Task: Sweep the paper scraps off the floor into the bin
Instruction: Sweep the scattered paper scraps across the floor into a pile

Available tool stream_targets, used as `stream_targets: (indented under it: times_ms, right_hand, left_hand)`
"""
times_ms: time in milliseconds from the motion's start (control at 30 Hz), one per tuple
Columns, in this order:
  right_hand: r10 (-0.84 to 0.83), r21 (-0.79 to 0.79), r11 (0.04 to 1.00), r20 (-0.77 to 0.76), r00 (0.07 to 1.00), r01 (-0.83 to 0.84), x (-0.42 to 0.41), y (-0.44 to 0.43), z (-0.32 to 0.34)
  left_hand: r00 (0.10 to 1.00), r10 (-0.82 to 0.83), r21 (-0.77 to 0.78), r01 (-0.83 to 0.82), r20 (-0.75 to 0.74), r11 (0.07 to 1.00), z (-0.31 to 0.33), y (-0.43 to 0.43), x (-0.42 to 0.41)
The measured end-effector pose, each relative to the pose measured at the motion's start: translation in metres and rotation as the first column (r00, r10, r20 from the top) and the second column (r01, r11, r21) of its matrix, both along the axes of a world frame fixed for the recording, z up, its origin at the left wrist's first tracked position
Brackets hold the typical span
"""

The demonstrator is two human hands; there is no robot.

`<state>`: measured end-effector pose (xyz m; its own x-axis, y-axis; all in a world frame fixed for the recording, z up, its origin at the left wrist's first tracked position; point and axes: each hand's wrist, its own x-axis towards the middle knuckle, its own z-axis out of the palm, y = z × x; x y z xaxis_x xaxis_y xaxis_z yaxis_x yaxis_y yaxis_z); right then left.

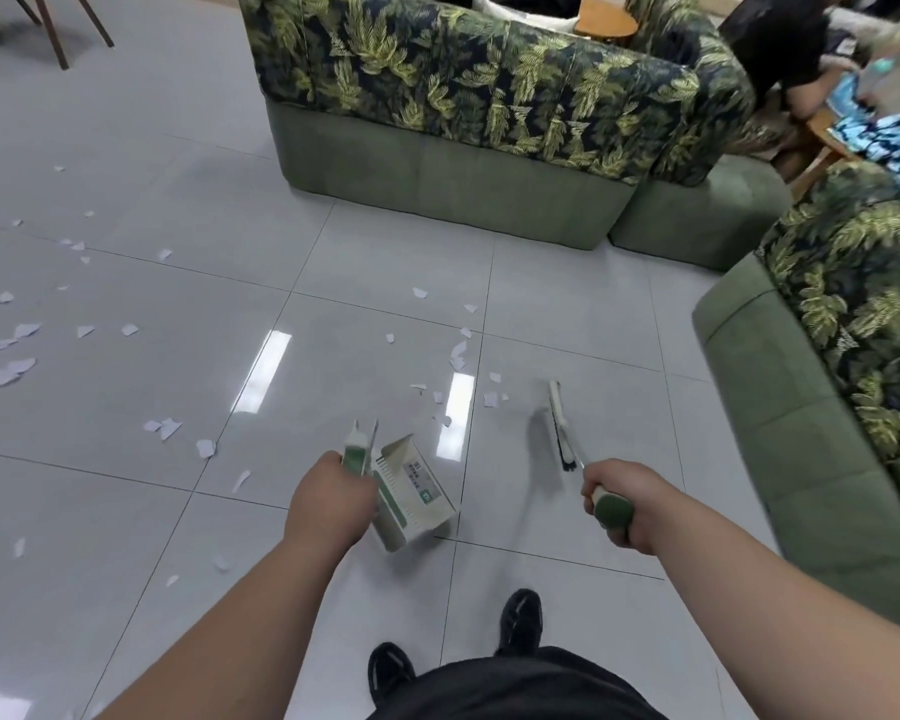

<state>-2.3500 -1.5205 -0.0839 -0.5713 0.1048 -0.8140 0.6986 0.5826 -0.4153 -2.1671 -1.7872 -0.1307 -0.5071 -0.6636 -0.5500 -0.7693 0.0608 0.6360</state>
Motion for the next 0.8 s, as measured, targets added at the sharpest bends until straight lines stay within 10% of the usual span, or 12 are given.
stream_targets:
  times_ms: [800]
  right_hand:
    - [0.358,-0.053,0.934,0.151,0.922,-0.354,-0.182,-0.054,-0.088]
  left_hand:
    - [0.937,0.248,-0.099,-0.230,0.247,0.968,0.018,0.012,-0.089]
